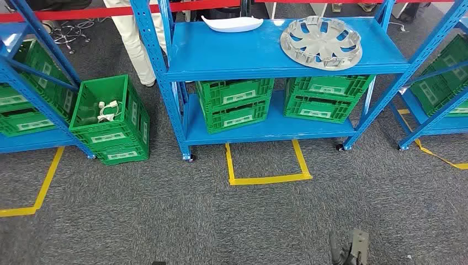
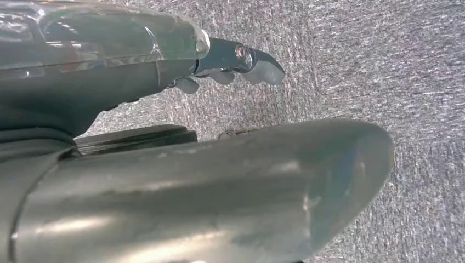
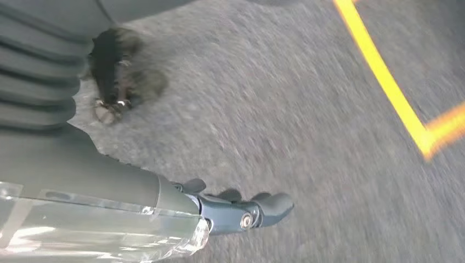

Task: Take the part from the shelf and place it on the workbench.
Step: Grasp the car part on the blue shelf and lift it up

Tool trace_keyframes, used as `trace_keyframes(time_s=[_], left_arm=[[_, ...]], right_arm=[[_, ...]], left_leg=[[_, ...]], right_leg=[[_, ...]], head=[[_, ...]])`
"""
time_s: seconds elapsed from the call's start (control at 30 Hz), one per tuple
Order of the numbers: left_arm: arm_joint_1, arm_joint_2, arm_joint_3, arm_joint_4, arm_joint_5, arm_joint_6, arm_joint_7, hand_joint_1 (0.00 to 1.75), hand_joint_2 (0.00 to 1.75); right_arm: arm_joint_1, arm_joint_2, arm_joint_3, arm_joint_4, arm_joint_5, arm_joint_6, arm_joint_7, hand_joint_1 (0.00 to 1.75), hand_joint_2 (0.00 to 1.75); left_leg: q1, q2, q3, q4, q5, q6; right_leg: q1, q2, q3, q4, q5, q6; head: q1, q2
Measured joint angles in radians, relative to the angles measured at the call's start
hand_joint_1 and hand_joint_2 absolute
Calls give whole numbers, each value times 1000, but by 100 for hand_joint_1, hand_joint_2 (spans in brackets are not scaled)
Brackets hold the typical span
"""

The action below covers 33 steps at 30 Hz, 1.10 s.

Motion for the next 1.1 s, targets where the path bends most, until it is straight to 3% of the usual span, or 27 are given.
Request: trace_keyframes(time_s=[0.07,0.17,0.3,0.4,0.5,0.77,1.1], left_arm=[[0,0,0,0,4,1,0,0,0],[0,0,0,1,19,3,-2,0,0],[1,2,0,4,43,2,-21,0,0],[1,2,1,6,58,2,-34,0,0],[1,1,2,7,64,2,-42,0,0],[0,0,2,7,60,-2,-75,0,0],[0,0,2,7,57,-10,-56,0,0]], right_arm=[[16,-18,-45,-69,16,15,-9,0,175],[66,-58,-192,-314,89,30,-2,0,175],[89,-103,-373,-709,331,-39,85,0,175],[89,-115,-443,-965,508,-85,131,0,175],[91,-116,-475,-1162,574,-98,141,0,175],[118,-123,-509,-1442,633,-96,141,0,175],[140,-132,-514,-1614,719,-118,174,0,175]], left_leg=[[0,3,0,0,-1,1],[0,8,0,0,-2,3],[0,11,1,0,-2,3],[0,10,2,0,-2,3],[0,7,4,0,-2,3],[0,-4,3,0,-2,2],[0,-8,3,0,-2,2]], right_leg=[[0,1,0,0,0,0],[0,3,0,1,0,0],[0,5,-1,3,0,0],[0,5,-1,3,0,0],[0,5,-2,4,0,-1],[0,2,-2,4,-1,-1],[0,-1,-1,4,-2,-1]], head=[[0,0],[-1,0],[-4,0],[-4,0],[-6,0],[-6,0],[-6,0]])
